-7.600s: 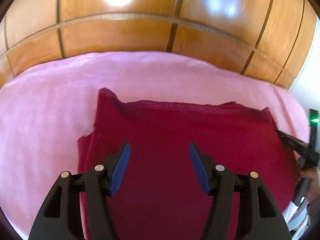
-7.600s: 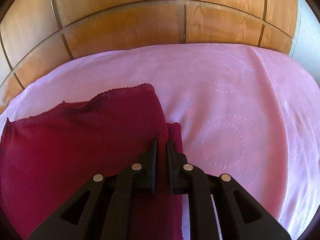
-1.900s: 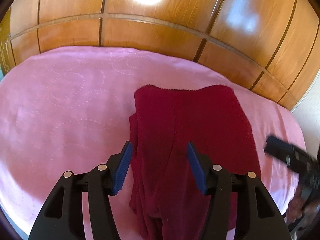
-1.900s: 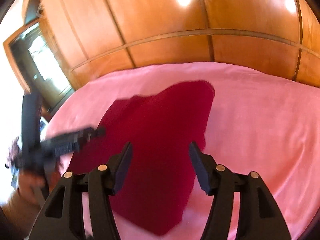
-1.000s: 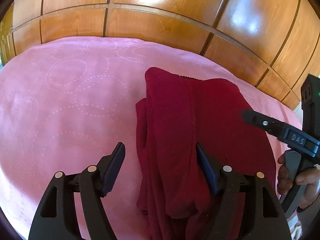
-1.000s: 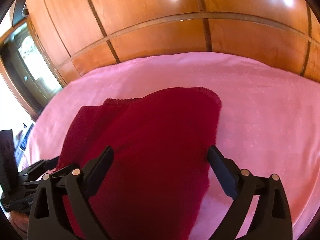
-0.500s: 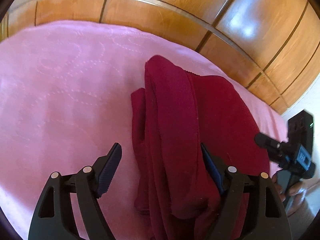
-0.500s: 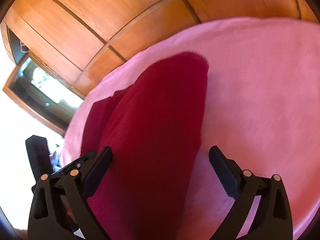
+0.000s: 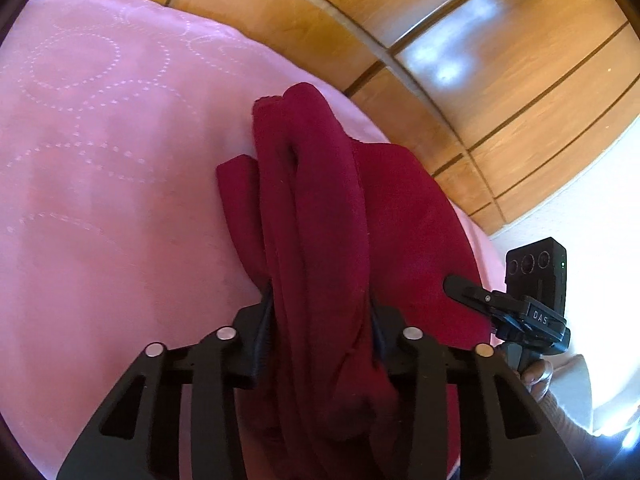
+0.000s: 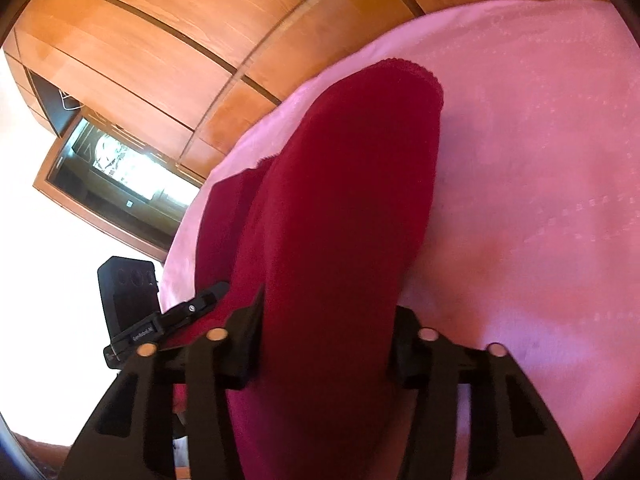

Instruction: Fold small clothes

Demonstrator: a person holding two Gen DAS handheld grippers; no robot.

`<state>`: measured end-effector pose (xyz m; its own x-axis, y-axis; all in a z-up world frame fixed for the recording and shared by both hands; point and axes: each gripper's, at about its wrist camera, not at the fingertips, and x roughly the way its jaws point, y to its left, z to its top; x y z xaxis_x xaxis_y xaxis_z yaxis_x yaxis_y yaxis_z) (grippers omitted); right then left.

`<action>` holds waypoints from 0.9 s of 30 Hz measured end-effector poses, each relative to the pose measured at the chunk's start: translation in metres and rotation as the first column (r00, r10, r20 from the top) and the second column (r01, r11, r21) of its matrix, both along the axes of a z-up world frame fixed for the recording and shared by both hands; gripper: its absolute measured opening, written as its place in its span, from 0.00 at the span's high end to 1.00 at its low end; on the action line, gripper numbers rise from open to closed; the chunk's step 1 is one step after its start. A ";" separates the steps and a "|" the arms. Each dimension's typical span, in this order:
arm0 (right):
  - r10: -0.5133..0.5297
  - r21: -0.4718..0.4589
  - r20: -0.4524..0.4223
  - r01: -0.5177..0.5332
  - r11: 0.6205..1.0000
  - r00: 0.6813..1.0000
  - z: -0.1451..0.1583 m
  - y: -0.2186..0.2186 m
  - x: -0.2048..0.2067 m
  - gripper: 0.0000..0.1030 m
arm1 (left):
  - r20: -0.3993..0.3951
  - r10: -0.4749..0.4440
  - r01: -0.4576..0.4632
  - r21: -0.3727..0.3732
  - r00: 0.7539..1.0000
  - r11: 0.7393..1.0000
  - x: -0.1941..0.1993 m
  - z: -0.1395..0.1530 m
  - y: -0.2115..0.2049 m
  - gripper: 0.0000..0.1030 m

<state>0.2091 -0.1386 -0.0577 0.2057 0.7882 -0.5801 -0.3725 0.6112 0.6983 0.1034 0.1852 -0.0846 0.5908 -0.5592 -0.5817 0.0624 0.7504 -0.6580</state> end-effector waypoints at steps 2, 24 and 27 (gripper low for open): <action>0.002 -0.003 0.038 -0.002 1.000 0.999 0.012 0.000 -0.009 0.61 | 0.011 -0.008 0.008 -0.035 1.000 0.999 -0.004 0.005 -0.001 0.66; -0.516 -0.233 0.188 0.549 0.803 0.836 0.038 -0.261 -0.056 0.59 | -0.018 -0.503 0.494 0.221 0.864 0.841 0.101 0.042 -0.348 0.66; -0.553 -0.258 0.140 0.570 0.781 0.821 0.002 -0.272 -0.058 0.49 | -0.034 -0.504 0.488 0.309 0.863 0.816 0.107 0.025 -0.368 0.55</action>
<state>0.1512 -0.4105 -0.0553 0.5987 0.3323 -0.7288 0.0652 0.8867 0.4578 0.2102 -0.1824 -0.0599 0.3113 -0.5894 -0.7455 0.5046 0.7672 -0.3959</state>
